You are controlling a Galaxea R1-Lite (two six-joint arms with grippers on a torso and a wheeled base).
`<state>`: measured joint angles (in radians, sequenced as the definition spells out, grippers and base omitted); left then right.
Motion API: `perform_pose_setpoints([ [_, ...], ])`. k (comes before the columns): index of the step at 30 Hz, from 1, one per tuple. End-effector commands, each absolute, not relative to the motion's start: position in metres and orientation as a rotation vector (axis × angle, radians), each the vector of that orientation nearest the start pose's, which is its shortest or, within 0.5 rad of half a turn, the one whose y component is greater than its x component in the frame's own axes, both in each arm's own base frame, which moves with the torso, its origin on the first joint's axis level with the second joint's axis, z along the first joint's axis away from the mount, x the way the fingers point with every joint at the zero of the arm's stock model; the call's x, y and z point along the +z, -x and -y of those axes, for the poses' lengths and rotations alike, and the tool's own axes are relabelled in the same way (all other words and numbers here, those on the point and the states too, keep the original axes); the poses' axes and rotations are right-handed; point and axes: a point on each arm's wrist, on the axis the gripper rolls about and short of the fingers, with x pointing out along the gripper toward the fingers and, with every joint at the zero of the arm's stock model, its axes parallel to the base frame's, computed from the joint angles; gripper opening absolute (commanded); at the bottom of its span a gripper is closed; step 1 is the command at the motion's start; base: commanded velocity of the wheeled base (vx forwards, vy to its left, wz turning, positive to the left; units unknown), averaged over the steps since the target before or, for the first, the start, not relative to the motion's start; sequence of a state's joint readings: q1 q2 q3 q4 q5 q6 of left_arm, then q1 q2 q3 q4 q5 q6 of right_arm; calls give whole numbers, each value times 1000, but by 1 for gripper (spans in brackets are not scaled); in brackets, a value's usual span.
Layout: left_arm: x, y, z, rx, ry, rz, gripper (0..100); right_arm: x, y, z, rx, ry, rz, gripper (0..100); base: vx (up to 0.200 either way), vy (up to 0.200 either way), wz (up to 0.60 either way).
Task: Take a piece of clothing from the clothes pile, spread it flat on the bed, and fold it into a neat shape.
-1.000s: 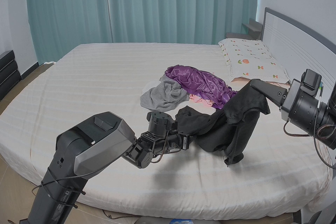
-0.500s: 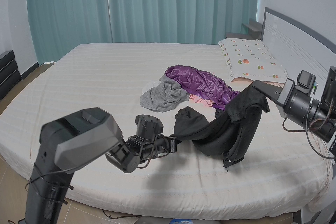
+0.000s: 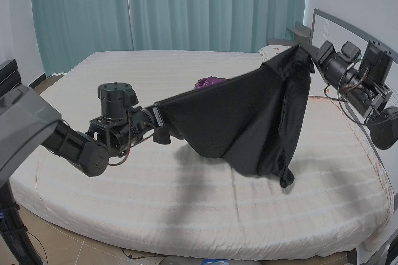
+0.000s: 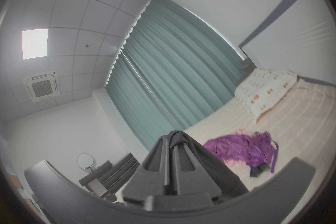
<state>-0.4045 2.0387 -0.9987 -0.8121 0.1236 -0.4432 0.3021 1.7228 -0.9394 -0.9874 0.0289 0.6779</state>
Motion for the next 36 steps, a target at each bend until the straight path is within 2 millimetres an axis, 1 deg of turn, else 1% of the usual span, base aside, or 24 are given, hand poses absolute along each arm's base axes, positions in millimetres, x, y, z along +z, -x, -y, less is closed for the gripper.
perform_pose_setpoints([
  [1,207,-329,131,-204,447,-70,0,281,-317,-94,398,-671,229,0,0,0,0],
  [2,207,-329,131,-205,448,-69,0,282,-317,-94,399,-668,233,0,0,0,0],
  [4,199,-326,129,-195,443,-96,0,263,-314,-101,407,-651,165,0,0,0,0],
  [5,191,-324,129,-189,438,-122,0,250,-313,-105,408,-648,115,0,0,0,0],
  [7,166,-325,130,-169,436,-199,0,218,-313,-109,396,-641,3,0,0,0,0],
  [9,151,-322,132,-166,460,-235,0,191,-313,-112,378,-631,-88,0,0,0,0],
  [12,135,-316,137,-169,512,-271,0,159,-311,-113,347,-635,-166,0,0,0,0],
  [17,96,-308,138,-148,527,-388,0,117,-313,-114,329,-731,-224,0,0,0,0],
  [19,79,-310,140,-138,547,-427,0,97,-314,-115,312,-729,-264,0,0,0,0],
  [21,67,-309,144,-141,554,-451,0,82,-313,-118,304,-725,-305,0,0,0,0],
  [23,64,-308,145,-142,553,-456,0,79,-313,-120,305,-722,-315,0,0,0,0],
  [24,51,-303,147,-144,547,-481,0,71,-311,-127,311,-718,-343,0,0,0,0],
  [27,42,-293,158,-179,538,-502,0,69,-302,-131,324,-726,-374,0,0,0,0],
  [30,39,-285,160,-201,537,-499,0,67,-299,-131,320,-735,-384,0,0,0,0],
  [36,39,-283,159,-205,540,-493,0,64,-291,-126,312,-741,-385,0,0,0,0],
])
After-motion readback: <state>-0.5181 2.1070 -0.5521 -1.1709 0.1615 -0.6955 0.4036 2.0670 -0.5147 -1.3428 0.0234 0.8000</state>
